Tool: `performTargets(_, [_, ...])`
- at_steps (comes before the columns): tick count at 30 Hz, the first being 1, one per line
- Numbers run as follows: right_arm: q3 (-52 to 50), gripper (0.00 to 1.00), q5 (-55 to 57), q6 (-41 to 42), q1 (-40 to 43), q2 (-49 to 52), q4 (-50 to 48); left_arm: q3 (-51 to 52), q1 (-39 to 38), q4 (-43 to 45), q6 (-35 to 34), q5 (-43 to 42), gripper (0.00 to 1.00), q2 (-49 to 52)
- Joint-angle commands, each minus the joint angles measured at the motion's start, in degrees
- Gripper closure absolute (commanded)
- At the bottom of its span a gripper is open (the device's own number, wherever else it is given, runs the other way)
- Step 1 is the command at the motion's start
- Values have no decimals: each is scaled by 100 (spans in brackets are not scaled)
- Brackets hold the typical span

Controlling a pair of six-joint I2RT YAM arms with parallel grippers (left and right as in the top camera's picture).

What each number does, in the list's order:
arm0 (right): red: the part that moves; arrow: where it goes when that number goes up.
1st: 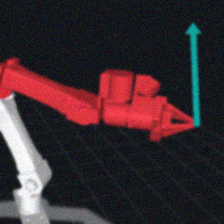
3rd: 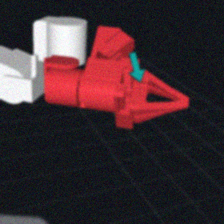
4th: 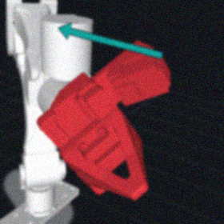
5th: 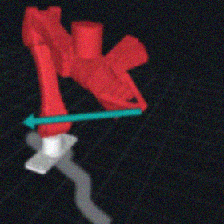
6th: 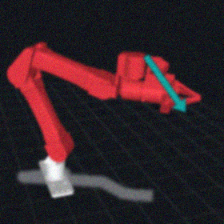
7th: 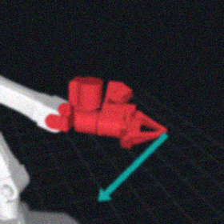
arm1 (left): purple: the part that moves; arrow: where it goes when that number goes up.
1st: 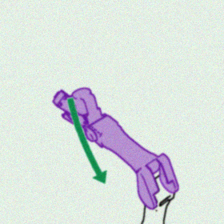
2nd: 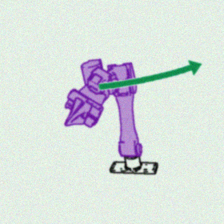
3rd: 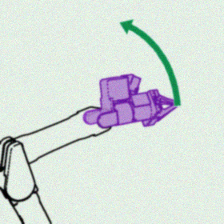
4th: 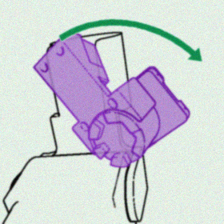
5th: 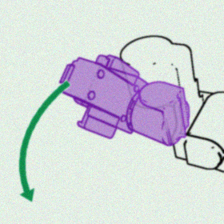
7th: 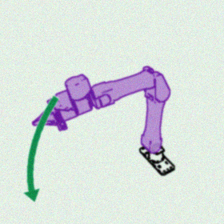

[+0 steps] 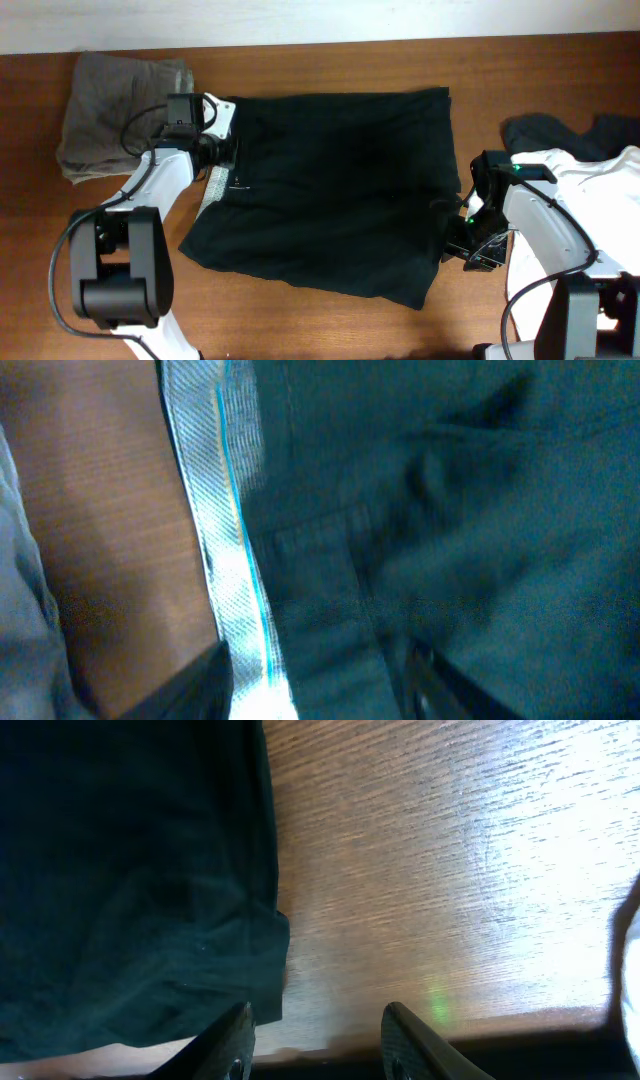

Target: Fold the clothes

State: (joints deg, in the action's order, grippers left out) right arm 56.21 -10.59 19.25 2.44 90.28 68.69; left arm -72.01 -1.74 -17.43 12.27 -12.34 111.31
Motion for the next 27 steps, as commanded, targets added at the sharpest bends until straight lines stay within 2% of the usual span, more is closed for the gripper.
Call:
performTargets(1, [63,55,-105,-33,22,-79,-57,-31,39,817,330,-240,49,380])
performTargets(5, [63,55,-105,-26,22,-79,-79,-31,39,1593,332,-151,50,601])
performTargets(6, [63,55,-101,46,22,-79,-83,-31,39,1646,332,-184,54,616])
performTargets(7, [63,54,-103,103,22,-79,-125,-31,42,1749,328,-186,82,625])
performTargets(8, [63,54,-103,103,22,-79,-131,-55,39,1797,328,-186,100,619])
performTargets(15, [61,54,-98,232,22,-79,-214,-1283,166,1821,376,-236,100,610])
performTargets(20, [61,53,-101,254,22,-79,-293,-1338,293,1755,566,210,99,688])
performTargets(21, [61,49,-101,251,22,-79,-291,-1340,293,1729,566,564,95,761])
performTargets(22, [59,45,-101,249,22,-79,-286,-1340,293,1655,564,732,74,800])
performTargets(23, [57,40,-103,245,22,-79,-229,-1340,293,1523,562,748,47,800])
performTargets(26, [-275,35,-485,181,-17,-79,-98,-1462,293,990,533,748,14,780])
performTargets(27, [-533,35,-920,57,-98,-79,-214,-1569,293,702,511,743,13,741])
